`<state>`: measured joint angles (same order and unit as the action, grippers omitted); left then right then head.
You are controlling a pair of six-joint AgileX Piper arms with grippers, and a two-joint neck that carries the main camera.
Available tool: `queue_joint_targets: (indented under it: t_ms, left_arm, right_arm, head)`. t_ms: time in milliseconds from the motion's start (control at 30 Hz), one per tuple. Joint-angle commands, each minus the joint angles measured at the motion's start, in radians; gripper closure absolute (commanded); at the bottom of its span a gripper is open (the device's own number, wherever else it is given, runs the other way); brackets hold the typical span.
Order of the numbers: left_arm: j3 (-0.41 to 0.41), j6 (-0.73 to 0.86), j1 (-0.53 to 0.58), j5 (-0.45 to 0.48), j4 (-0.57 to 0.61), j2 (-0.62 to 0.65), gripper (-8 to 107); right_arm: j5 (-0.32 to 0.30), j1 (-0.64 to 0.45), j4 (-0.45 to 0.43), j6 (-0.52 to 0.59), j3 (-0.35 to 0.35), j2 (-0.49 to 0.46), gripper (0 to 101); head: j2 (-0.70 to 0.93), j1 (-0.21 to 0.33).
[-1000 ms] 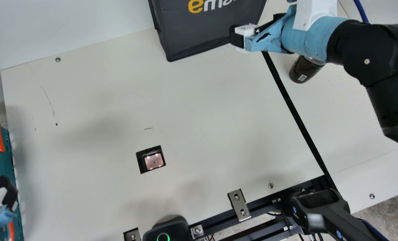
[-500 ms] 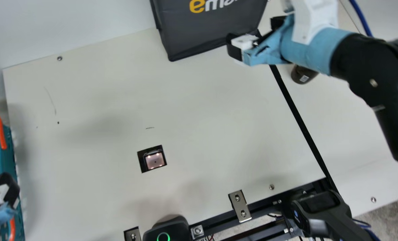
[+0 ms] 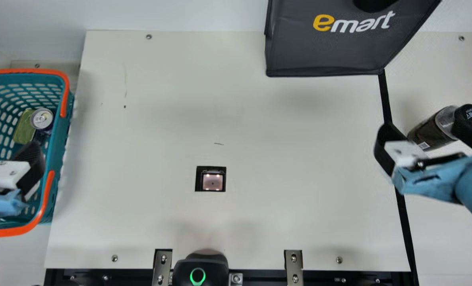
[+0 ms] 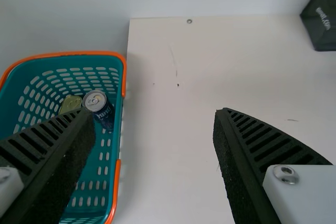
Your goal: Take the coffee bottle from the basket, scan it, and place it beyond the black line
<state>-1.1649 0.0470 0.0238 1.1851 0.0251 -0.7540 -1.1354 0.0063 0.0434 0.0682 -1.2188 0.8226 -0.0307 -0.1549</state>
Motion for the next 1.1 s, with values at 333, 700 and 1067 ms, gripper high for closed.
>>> queue_joint_targets:
  t_ms: [333, 700, 1067]
  left_arm:
    - [-0.039, -0.001, 0.004, 0.03, -0.002, -0.001, 9]
    - [-0.039, -0.001, 0.004, 0.03, -0.002, -0.001, 9]
    - [-0.039, -0.001, 0.004, 0.03, -0.002, -0.001, 9]
  right_arm:
    - [-0.086, 0.005, -0.061, -0.031, 0.0, -0.084, 10]
    - [-0.087, 0.005, -0.061, -0.031, 0.0, -0.085, 10]
    - [-0.086, 0.005, -0.061, -0.031, 0.0, -0.085, 10]
  head:
    - [0.003, 0.017]
    - [0.003, 0.017]
    - [0.003, 0.017]
